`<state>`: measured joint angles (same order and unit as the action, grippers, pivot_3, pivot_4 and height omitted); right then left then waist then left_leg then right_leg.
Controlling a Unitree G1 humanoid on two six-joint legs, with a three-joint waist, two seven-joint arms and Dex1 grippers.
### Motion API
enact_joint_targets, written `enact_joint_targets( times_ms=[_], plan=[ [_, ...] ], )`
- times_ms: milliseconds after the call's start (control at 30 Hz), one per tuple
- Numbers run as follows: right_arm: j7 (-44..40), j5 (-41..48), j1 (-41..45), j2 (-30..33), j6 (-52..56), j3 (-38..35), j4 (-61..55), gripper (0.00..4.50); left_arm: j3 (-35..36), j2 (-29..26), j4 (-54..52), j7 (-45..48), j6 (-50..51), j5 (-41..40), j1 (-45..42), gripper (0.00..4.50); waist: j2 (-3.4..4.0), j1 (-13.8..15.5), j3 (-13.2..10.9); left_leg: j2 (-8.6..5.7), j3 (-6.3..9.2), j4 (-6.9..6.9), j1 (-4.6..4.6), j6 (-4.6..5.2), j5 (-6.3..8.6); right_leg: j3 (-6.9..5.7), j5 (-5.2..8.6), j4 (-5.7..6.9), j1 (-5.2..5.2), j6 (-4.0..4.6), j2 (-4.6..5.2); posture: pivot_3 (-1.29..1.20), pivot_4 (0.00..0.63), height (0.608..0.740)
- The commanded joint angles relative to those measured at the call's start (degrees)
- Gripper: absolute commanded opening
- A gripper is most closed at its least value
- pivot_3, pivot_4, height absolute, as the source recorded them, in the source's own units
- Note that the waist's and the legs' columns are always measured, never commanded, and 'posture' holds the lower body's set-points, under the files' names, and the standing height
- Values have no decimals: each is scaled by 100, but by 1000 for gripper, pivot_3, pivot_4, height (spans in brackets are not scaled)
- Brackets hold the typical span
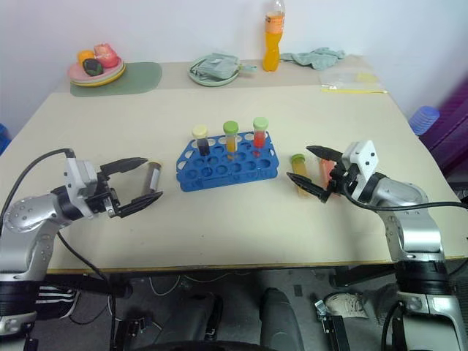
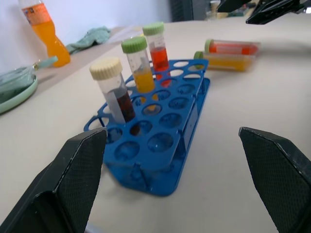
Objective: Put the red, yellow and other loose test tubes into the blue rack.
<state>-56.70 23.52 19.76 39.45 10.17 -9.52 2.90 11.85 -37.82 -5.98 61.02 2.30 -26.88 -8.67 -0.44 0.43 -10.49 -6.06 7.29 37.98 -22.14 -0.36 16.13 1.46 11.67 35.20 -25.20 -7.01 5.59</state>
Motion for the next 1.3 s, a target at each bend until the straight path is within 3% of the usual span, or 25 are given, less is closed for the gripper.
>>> enact_joint_targets(
  times_ms=[33,333,533,633,733,833,933,1200,1300],
  plan=[
    [-22,-5,127,52,-97,-51,-51,4500,-118,88,-245,-13,-72,-28,89,4464,0,2,0,0,0,0,0,0,0,0,0,0,0,0,0,0,150,740],
    [317,-13,-144,120,177,-213,-325,4500,-222,158,135,125,-121,-54,-489,4464,0,23,0,-3,-1,1,0,0,0,0,0,-1,2,0,2,0,150,740],
    [1255,-402,483,104,794,-150,-138,4500,-303,263,423,302,-223,-29,-808,4464,5,-33,-1,-1,-1,0,0,-3,-2,1,0,4,-2,0,0,0,150,740],
    [1873,-292,852,142,1836,-308,-281,4500,-465,439,588,268,-284,44,-1007,4464,6,-16,-1,0,0,-1,0,-4,-3,1,0,5,-4,1,-1,0,150,740],
    [2231,-285,1287,680,3509,-261,-566,4500,-799,710,660,282,-217,89,-1407,4464,9,67,-3,-7,3,5,-10,-3,-3,0,0,2,-5,0,5,0,150,740],
    [2629,-71,1595,612,4496,-360,-923,4500,-829,714,756,440,-277,54,-1477,4464,9,25,-2,-12,5,12,-24,-4,-3,-1,-1,-1,-14,0,10,0,150,740],
    [2700,-143,2034,832,5489,110,-1111,4500,-917,784,729,410,-161,39,-1627,4464,10,-35,-2,-3,1,1,-24,-4,-3,0,0,-2,-23,1,3,0,150,740],
    [3376,-180,2832,463,7924,123,-513,4500,-1015,822,638,439,-174,55,-1566,4464,10,5,-2,-5,1,1,-24,-2,-3,0,-1,-2,-21,1,5,0,150,740],
    [3648,-294,3007,443,8233,406,59,4500,-1051,864,552,377,-195,95,-1474,4464,10,23,-2,-7,1,3,-25,-2,-3,0,-1,-3,-20,1,7,0,150,740]
  ],
)
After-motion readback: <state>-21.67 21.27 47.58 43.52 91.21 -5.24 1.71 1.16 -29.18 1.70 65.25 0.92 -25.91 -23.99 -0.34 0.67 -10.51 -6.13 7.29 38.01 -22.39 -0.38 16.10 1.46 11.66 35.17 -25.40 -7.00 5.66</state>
